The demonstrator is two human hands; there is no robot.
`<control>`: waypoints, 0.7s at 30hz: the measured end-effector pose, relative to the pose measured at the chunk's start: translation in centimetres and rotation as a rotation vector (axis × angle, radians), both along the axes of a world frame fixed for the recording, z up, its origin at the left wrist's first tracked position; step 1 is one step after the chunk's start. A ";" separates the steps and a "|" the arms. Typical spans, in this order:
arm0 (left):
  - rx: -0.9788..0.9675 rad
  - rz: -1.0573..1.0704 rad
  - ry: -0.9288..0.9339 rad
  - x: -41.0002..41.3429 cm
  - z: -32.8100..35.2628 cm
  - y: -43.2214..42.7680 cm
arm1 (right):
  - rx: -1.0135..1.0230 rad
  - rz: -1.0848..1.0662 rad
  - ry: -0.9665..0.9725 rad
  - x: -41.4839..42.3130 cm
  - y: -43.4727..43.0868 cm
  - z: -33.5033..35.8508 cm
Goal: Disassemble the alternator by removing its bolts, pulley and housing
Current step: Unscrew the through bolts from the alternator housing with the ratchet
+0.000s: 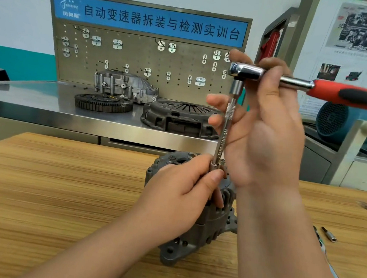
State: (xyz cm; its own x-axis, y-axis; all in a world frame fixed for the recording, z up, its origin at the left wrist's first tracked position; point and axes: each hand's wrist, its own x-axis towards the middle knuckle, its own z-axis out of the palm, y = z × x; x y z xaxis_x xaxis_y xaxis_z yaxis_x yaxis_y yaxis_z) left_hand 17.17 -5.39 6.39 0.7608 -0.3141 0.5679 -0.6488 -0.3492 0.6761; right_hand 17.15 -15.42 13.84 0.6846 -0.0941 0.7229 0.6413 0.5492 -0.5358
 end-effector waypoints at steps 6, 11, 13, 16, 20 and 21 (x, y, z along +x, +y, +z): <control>0.037 0.024 0.044 0.2 0.1 -0.1 | -0.009 0.017 0.020 0.2 -0.5 0.1; 0.020 0.067 0.036 0.2 0.1 -0.3 | -0.360 -0.825 -0.424 0.5 -0.1 -0.2; -0.004 0.049 0.042 0.2 0.1 -0.4 | -0.296 -0.800 -0.353 0.3 0.3 -0.3; -0.013 0.030 0.032 0.1 0.0 -0.3 | -0.161 -0.540 -0.179 -0.2 0.5 -0.3; 0.001 0.017 -0.040 -0.2 0.0 0.0 | 0.014 -0.159 -0.016 -0.2 0.5 0.0; 0.007 0.012 -0.039 -0.2 0.0 0.1 | 0.045 -0.079 0.012 -0.1 0.5 0.0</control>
